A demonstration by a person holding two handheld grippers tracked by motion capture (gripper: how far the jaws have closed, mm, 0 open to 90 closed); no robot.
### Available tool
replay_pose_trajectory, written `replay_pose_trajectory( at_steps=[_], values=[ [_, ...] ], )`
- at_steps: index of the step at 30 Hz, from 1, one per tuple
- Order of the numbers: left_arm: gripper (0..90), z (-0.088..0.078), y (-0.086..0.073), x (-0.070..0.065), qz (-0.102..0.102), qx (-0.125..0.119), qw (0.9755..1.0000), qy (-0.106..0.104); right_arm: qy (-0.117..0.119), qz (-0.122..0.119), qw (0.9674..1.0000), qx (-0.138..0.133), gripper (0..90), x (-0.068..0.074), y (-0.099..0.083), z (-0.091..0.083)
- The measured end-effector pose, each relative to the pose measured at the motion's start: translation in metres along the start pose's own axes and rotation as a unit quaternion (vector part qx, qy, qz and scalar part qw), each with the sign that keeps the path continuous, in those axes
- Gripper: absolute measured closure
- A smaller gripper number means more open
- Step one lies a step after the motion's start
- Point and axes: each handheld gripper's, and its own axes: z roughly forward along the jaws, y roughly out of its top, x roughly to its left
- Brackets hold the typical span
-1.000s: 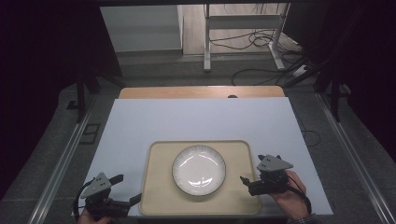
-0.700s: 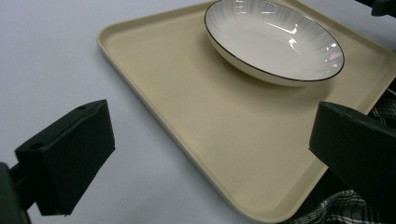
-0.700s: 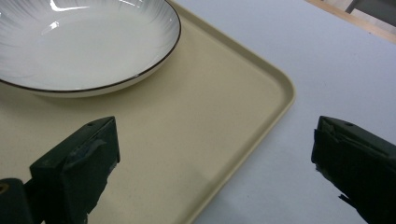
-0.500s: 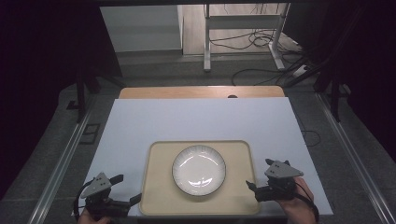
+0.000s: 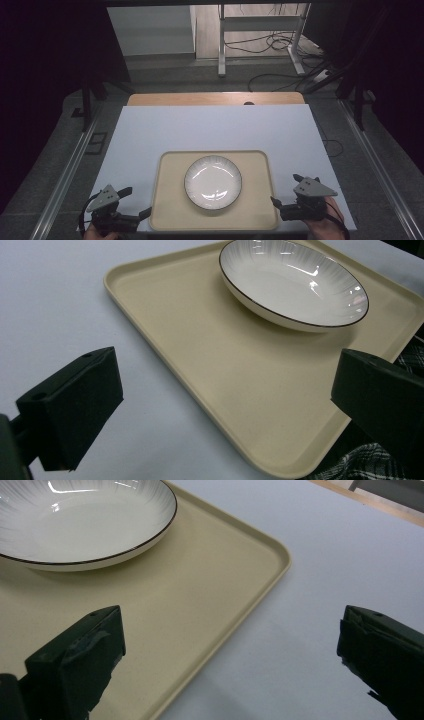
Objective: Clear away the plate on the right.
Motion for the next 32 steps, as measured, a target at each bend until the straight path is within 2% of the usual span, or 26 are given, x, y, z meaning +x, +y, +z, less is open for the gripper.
replay_pose_trajectory(
  at_steps=[9, 20, 24, 30, 32],
  values=[
    [0.0, 0.000, 0.000, 0.000, 0.000, 0.001, 1.0000, 0.000, -0.004, 0.020, 0.9996, -0.017, 0.0, -0.003, -0.009, -0.012],
    [0.0, 0.000, 0.000, 0.000, -0.001, 0.002, 1.0000, 0.000, -0.017, 0.037, 0.9992, -0.007, 0.0, -0.006, -0.024, -0.023],
    [0.0, 0.000, 0.000, 0.000, -0.002, 0.001, 1.0000, 0.001, -0.018, 0.053, 0.9985, 0.001, 0.0, -0.007, -0.031, -0.027],
    [0.0, 0.000, 0.000, 0.003, -0.016, -0.002, 0.9999, 0.003, -0.019, 0.054, 0.9982, 0.019, 0.0, -0.008, -0.035, -0.027],
    [0.0, 0.001, 0.001, 0.003, -0.026, 0.001, 0.9996, 0.015, -0.016, 0.058, 0.9980, 0.021, 0.0, -0.009, -0.035, -0.027]
  ],
)
